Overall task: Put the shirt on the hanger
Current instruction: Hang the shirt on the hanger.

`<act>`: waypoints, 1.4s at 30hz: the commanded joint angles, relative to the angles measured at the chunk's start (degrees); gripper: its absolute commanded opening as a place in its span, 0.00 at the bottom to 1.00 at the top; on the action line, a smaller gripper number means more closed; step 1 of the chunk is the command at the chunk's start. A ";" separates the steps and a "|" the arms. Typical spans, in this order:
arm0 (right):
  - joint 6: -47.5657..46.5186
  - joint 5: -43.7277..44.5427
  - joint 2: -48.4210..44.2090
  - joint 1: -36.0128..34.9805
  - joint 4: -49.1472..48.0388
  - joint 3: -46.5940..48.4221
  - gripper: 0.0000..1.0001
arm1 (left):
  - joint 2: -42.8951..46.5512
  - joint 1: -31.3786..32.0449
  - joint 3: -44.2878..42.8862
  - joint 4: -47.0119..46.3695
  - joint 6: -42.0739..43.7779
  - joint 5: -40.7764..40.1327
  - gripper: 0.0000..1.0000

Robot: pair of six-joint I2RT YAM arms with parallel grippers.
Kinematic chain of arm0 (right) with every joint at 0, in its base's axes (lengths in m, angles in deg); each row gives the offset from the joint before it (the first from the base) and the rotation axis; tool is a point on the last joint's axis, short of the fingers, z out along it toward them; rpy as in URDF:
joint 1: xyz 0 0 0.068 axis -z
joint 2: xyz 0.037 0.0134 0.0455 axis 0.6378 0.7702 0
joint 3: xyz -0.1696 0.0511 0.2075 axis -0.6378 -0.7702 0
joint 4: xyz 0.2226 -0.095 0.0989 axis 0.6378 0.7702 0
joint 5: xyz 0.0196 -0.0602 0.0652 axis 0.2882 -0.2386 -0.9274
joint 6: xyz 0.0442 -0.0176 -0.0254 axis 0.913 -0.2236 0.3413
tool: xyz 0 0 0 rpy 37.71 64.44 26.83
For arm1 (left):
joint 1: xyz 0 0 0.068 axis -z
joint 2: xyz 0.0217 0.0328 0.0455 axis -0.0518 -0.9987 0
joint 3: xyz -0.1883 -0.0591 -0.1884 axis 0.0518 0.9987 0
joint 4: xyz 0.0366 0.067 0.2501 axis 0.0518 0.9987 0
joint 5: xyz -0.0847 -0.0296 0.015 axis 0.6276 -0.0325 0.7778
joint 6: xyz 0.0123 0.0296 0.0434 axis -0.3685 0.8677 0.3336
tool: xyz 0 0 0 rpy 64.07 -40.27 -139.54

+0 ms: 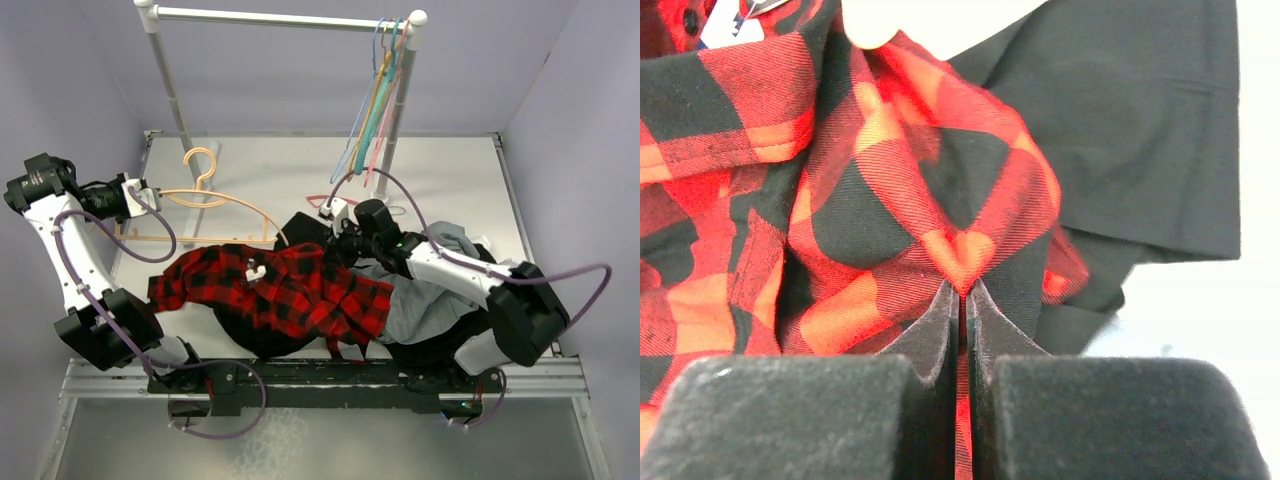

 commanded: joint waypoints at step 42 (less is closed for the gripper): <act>7.92 -3.78 -9.51 -0.14 -1.92 1.04 0.79 | -0.18 0.36 -5.43 0.91 23.13 3.95 0.00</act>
